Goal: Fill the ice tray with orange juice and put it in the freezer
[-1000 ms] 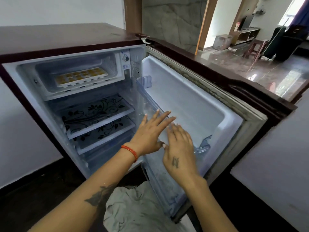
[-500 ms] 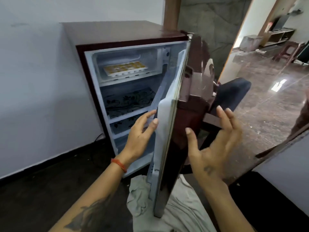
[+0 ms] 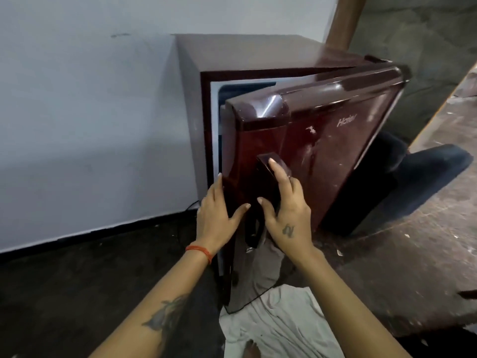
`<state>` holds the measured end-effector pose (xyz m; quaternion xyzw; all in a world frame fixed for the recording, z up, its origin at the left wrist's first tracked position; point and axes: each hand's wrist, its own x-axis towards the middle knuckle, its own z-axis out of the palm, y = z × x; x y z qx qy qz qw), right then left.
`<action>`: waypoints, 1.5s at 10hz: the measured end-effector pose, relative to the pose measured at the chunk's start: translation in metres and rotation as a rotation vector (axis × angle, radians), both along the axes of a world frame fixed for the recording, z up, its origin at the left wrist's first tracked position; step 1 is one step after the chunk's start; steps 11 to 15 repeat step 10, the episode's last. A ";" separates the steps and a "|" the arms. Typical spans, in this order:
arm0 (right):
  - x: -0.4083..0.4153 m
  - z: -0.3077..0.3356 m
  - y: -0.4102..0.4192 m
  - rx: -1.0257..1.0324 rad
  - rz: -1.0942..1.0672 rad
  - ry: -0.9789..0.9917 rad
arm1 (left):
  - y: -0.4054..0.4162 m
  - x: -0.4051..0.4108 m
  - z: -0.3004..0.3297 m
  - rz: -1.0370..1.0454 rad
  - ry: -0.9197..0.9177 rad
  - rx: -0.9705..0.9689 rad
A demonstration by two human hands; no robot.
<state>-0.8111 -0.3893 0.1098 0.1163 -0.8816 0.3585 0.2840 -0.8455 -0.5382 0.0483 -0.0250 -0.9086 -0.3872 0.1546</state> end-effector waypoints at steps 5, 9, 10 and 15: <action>-0.102 -0.021 -0.053 -0.034 0.138 -0.036 | -0.043 -0.097 -0.027 0.137 -0.145 -0.015; -0.037 -0.111 -0.046 -0.173 -0.330 -0.270 | 0.004 -0.048 -0.092 0.000 -0.407 0.181; 0.015 -0.168 -0.032 -0.232 -0.469 -0.636 | 0.017 -0.025 -0.109 -0.094 -0.520 0.107; 0.015 -0.168 -0.032 -0.232 -0.469 -0.636 | 0.017 -0.025 -0.109 -0.094 -0.520 0.107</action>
